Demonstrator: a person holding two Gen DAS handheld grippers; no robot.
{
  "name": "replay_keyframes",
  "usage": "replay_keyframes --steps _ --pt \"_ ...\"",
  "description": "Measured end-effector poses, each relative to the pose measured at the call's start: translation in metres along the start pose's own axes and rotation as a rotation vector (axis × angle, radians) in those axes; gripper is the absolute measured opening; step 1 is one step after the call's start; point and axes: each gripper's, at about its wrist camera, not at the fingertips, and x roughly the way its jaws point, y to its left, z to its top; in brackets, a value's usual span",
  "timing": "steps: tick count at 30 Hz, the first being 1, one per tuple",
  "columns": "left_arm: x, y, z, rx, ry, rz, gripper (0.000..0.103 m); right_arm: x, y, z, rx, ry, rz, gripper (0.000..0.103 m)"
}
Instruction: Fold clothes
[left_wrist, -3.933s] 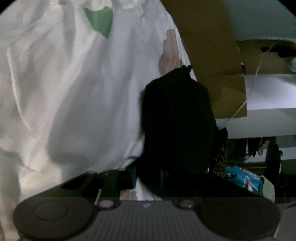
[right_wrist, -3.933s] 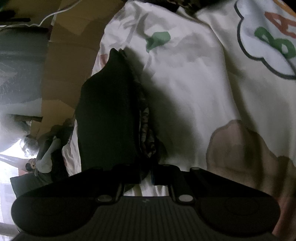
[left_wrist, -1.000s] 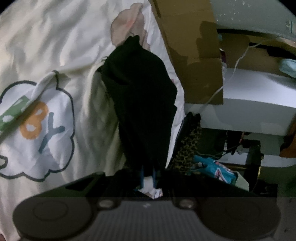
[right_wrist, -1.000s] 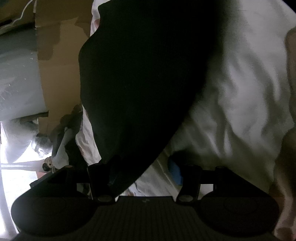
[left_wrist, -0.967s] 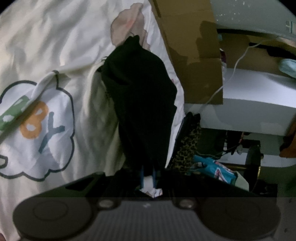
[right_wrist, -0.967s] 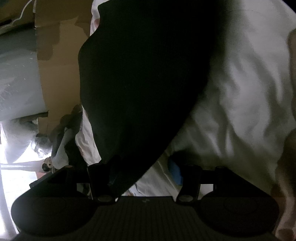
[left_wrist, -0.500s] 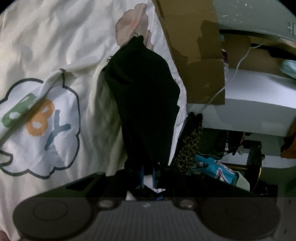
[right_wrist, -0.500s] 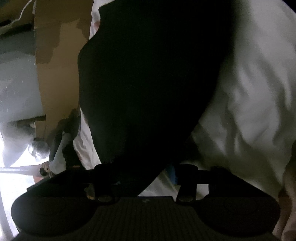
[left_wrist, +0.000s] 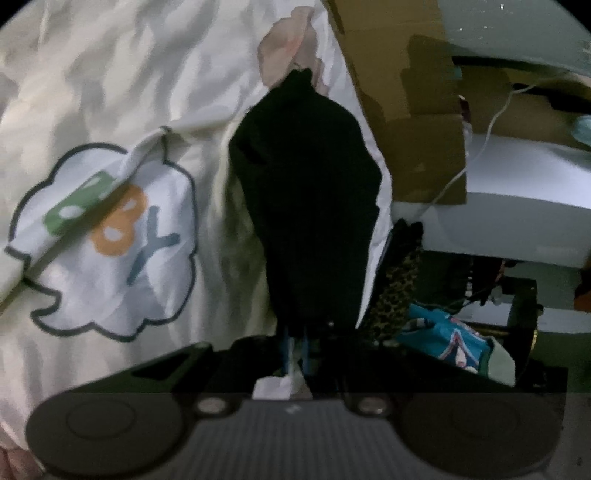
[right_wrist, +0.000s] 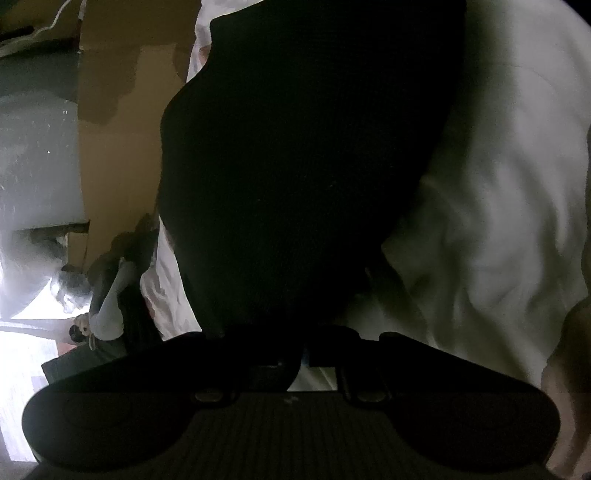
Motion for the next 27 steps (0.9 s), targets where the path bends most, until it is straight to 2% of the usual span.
replay_keyframes --steps 2,4,10,15,21,27 --pt "-0.001 0.003 -0.002 -0.002 0.006 0.008 0.005 -0.001 0.001 0.0 -0.006 0.003 -0.003 0.007" --pt "-0.001 0.005 -0.004 -0.002 0.014 0.015 0.0 -0.002 0.001 -0.001 -0.012 0.006 -0.006 0.006" --pt "-0.007 0.002 -0.009 0.056 0.04 0.05 0.001 -0.006 0.0 -0.001 -0.028 0.013 -0.007 0.006" --pt "-0.017 -0.005 0.003 0.106 -0.006 0.088 0.013 -0.008 0.001 -0.001 -0.041 0.015 -0.006 0.006" --pt "-0.023 -0.02 0.024 0.145 -0.073 0.104 0.015 -0.014 -0.001 -0.002 -0.053 0.022 -0.009 0.005" --pt "-0.02 -0.036 0.035 0.23 -0.104 0.146 0.018 -0.023 -0.005 -0.003 -0.061 0.03 -0.003 0.005"
